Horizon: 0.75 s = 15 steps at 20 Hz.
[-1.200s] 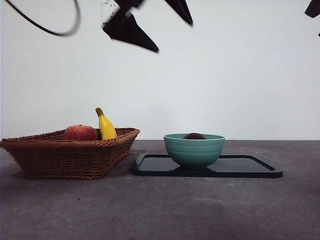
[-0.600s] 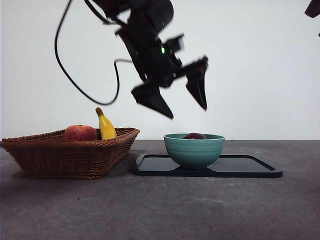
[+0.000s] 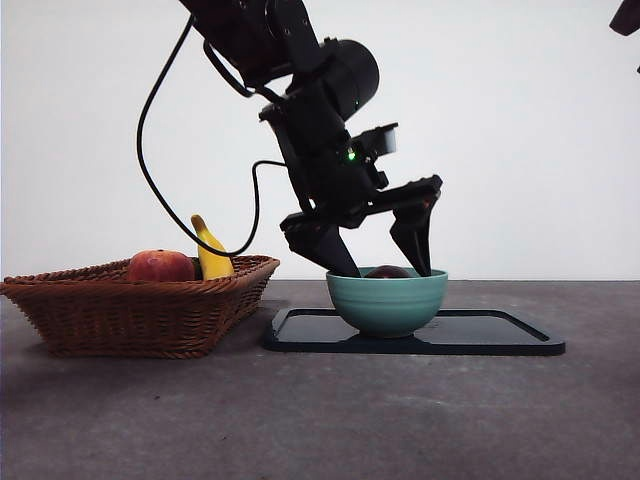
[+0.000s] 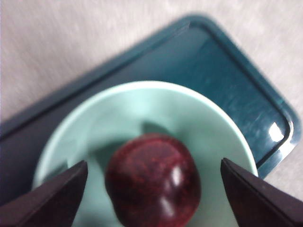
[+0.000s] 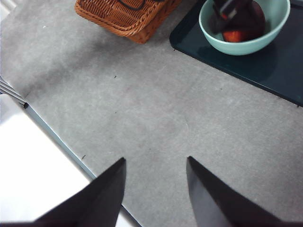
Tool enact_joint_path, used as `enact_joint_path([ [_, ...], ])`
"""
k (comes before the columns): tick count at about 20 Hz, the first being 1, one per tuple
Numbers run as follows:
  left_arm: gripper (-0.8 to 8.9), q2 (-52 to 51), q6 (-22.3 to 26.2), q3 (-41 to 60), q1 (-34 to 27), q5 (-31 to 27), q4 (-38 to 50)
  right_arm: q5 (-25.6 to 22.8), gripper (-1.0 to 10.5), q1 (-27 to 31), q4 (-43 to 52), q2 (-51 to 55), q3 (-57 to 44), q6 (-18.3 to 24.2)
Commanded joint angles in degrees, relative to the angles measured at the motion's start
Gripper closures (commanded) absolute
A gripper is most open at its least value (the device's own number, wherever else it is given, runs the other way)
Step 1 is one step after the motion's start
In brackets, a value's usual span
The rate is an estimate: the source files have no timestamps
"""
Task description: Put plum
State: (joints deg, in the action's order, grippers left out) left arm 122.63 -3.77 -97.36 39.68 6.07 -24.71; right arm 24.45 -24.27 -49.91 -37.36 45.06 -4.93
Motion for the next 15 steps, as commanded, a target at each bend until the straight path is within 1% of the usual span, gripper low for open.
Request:
enact_joint_path([
  [1, 3.78, 2.14, 0.74, -1.66, 0.98, -0.13, 0.31, 0.22, 7.4, -0.31, 0.33, -0.22, 0.26, -0.44],
  [4, 3.88, 2.23, 0.79, -1.66, 1.27, -0.17, 0.48, 0.22, 7.4, -0.31, 0.35, -0.22, 0.28, -0.42],
  [7, 4.85, 2.23, 0.79, -1.66, 1.27, -0.20, -0.15, 0.22, 7.4, -0.31, 0.35, -0.22, 0.26, -0.42],
  [9, 4.85, 2.23, 0.76, -1.66, 1.31, -0.66, -0.63, 0.22, 7.4, -0.31, 0.35, -0.22, 0.26, -0.39],
  [11, 4.85, 2.23, 0.98, -1.66, 1.38, -2.51, -1.64, 0.20, 7.4, -0.31, 0.37, -0.22, 0.28, -0.37],
  [13, 4.85, 2.23, 1.44, -1.66, 1.38, -2.75, -2.08, 0.20, 7.4, -0.31, 0.39, -0.22, 0.26, -0.37],
  [15, 5.43, 2.23, 1.42, -1.73, 1.38, -2.73, -1.79, 0.17, 7.4, -0.31, 0.37, -0.22, 0.26, -0.37],
])
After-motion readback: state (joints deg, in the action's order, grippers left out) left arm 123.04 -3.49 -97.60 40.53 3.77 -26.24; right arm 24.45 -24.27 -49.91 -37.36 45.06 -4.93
